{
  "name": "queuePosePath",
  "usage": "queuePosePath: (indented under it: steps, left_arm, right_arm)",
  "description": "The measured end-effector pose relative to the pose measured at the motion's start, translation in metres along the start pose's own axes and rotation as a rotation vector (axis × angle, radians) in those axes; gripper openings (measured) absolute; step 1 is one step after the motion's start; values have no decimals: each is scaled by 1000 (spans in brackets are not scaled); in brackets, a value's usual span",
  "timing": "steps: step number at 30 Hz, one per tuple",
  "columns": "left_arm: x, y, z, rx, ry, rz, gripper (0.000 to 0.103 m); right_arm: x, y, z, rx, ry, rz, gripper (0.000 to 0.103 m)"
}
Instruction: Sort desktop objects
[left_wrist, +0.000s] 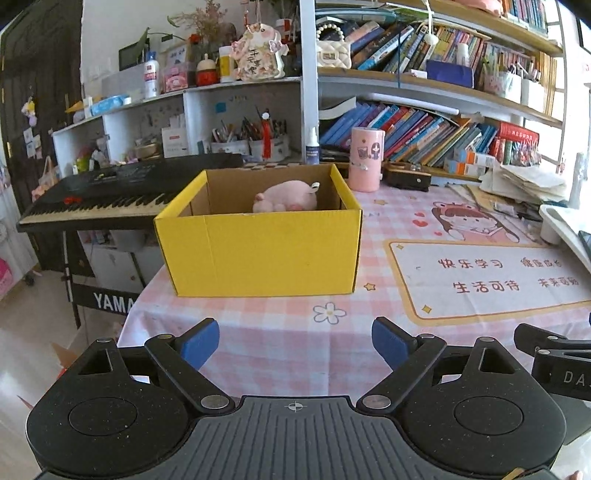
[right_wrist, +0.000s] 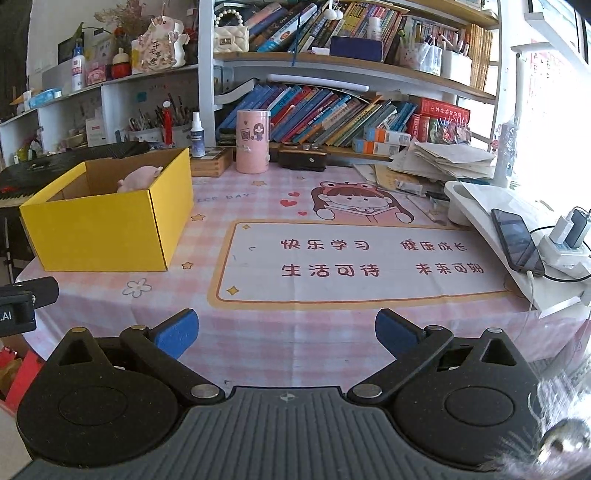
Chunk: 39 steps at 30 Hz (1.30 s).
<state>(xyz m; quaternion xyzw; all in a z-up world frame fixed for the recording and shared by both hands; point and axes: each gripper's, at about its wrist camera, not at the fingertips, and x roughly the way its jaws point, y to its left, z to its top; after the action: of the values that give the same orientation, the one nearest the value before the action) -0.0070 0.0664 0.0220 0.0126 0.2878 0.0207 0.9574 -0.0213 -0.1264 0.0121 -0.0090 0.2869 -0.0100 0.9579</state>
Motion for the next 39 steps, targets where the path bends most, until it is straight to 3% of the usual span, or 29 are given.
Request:
queuePosePath:
  steps: [15,39]
  left_arm:
    - [8,0,-4,-7,63,-14,92]
    - [3,-7,-8,14,71,-44,95]
  right_arm:
    - [6,-3,-2,10,42,10,103]
    - [5,-2,-7,7,70,22,103]
